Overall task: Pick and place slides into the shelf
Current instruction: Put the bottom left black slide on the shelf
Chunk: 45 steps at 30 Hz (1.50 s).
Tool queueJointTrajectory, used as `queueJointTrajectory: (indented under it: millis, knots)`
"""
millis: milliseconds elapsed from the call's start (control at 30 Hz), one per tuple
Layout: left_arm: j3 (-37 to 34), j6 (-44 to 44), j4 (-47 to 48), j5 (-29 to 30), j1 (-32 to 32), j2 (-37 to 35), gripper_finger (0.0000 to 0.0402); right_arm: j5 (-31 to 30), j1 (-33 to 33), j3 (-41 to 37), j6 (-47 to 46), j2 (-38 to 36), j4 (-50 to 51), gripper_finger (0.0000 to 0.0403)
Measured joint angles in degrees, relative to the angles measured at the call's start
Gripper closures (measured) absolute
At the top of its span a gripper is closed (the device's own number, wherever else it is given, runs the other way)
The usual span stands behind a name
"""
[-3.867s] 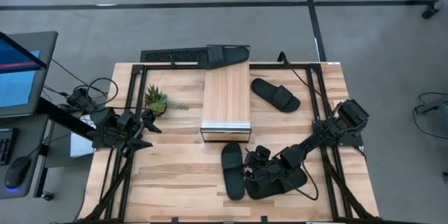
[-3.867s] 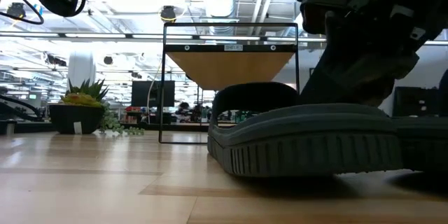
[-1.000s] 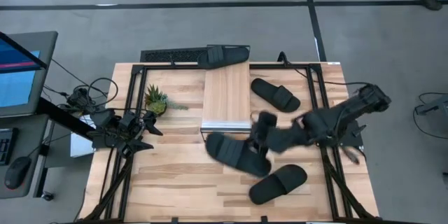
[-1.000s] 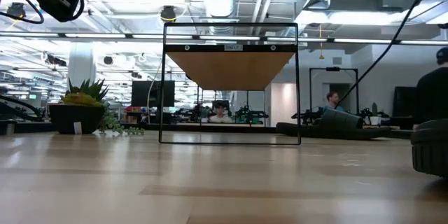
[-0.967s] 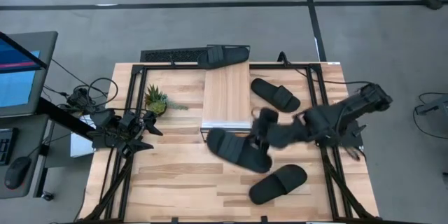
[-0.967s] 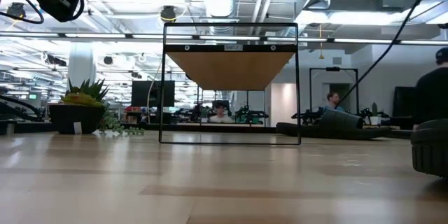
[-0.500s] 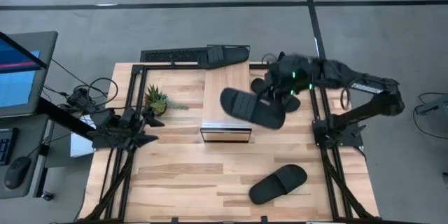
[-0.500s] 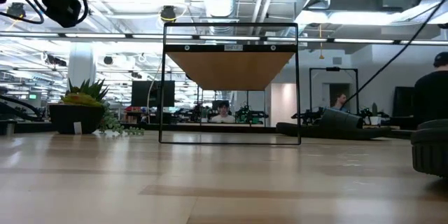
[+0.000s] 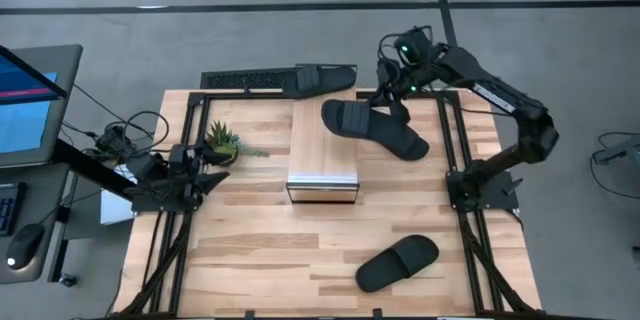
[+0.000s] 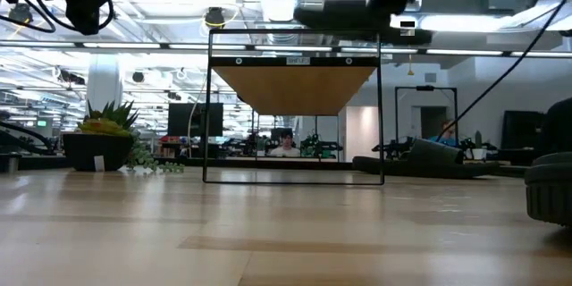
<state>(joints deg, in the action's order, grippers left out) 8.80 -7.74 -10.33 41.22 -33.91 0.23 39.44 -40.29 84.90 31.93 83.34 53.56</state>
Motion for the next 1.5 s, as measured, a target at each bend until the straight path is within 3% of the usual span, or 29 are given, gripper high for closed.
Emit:
queueJointTrajectory:
  millis: [233, 633, 800, 1133, 1500]
  knots:
    - [0.00, 2.15, -1.22, 2.34, 0.00, 0.00, 0.0143, 2.51, -2.34, 5.81, 6.30, 9.11, 2.39, 0.0403]
    - [0.00, 2.64, -1.14, 6.74, 0.00, 0.02, 0.0143, 2.69, 1.70, 36.16, 14.21, 25.50, 22.88, 0.0403]
    - [0.00, 2.63, -0.66, 6.86, 0.00, 0.02, 0.0143, 2.52, 3.30, 44.92, 14.66, 32.30, 25.51, 0.0403]
    - [0.00, 2.61, -0.63, 7.09, 0.00, 0.02, 0.0143, 1.88, 3.89, 49.02, 13.57, 40.17, 26.16, 0.0403]
    - [0.00, 0.92, -0.61, 6.13, 0.00, 0.04, 0.0143, 1.02, 3.91, 49.07, 12.98, 41.69, 21.10, 0.0403]
